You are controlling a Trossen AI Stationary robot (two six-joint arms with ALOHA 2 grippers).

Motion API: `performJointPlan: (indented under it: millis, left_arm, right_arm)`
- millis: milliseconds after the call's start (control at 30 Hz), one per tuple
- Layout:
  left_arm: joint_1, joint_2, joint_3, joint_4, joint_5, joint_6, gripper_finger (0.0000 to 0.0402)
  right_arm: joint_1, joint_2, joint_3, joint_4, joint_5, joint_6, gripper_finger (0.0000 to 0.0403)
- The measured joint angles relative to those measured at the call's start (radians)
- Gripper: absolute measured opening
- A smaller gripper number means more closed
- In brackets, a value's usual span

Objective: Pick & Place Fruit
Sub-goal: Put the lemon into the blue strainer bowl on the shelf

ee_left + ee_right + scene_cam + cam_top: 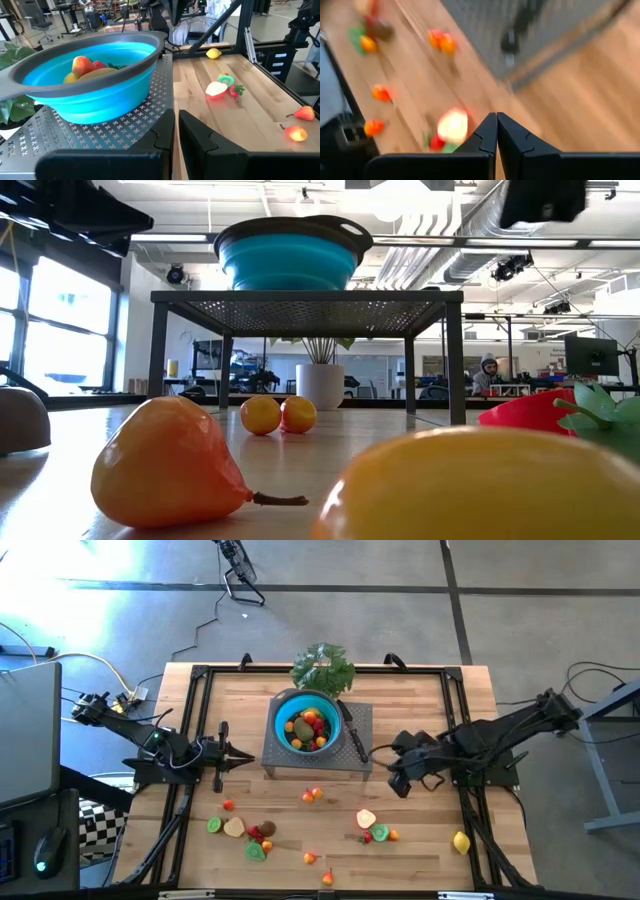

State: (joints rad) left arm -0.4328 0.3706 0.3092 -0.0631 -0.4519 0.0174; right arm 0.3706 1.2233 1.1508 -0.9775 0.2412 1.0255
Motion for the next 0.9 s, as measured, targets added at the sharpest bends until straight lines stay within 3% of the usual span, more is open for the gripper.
performJointPlan:
  millis: [133,333,500,700,800,900]
  left_arm:
    - [0.000,0.000,0.000,-0.008,0.000,0.000,0.0022]
    - [0.000,0.000,0.001,-0.045,-0.001,0.000,0.0022]
    - [0.000,0.000,0.001,-0.050,-0.001,0.000,0.0022]
    - [0.000,0.000,0.001,-0.053,-0.001,0.000,0.0022]
    - [0.000,0.000,0.001,-0.068,-0.001,-0.019,0.0022]
    - [0.000,0.000,0.001,-0.078,-0.001,-0.030,0.0022]
  right_arm:
    - [0.026,0.108,0.094,-0.185,-0.122,0.139,0.0003]
    - [0.088,0.221,0.128,-0.301,-0.299,0.289,0.0003]
    - [0.193,0.260,0.128,-0.302,-0.348,0.445,0.0003]
    - [0.338,0.270,0.128,-0.350,-0.342,0.770,0.0003]
    - [0.399,0.298,0.128,-0.380,-0.402,0.907,0.0003]
    - [0.435,0.352,0.128,-0.381,-0.527,0.979,0.0003]
